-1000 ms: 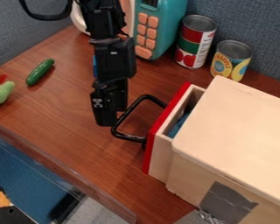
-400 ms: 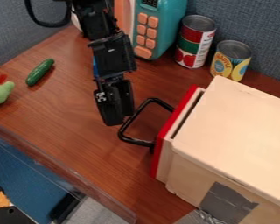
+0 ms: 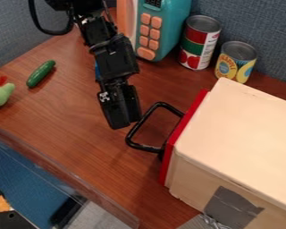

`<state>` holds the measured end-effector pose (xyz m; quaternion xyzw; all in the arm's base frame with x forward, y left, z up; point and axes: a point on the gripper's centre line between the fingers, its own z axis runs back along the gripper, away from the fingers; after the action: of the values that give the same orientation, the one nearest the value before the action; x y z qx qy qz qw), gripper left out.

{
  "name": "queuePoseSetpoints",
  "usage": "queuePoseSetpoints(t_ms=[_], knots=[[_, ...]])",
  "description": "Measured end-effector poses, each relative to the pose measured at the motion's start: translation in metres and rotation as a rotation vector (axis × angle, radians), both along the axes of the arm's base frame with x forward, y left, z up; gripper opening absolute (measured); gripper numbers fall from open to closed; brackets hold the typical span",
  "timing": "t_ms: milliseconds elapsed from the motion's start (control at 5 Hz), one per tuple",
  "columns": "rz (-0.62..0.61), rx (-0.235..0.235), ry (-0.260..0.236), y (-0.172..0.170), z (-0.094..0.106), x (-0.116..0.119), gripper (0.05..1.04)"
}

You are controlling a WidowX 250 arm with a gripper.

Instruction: Close the drawer

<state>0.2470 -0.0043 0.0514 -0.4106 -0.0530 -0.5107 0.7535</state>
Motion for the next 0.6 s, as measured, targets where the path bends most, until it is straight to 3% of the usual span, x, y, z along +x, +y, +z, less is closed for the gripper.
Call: queuePoseSetpoints(t_ms=[200, 400, 600], knots=[[0.007, -0.096, 0.045, -0.0043, -0.0003, -0.0012, 0.999], [-0.007, -0.161, 0.096, -0.0081, -0.0001, -0.0064, 0.999], [-0.011, -0.179, 0.115, -0.0091, 0.0005, -0.0077, 1.001]])
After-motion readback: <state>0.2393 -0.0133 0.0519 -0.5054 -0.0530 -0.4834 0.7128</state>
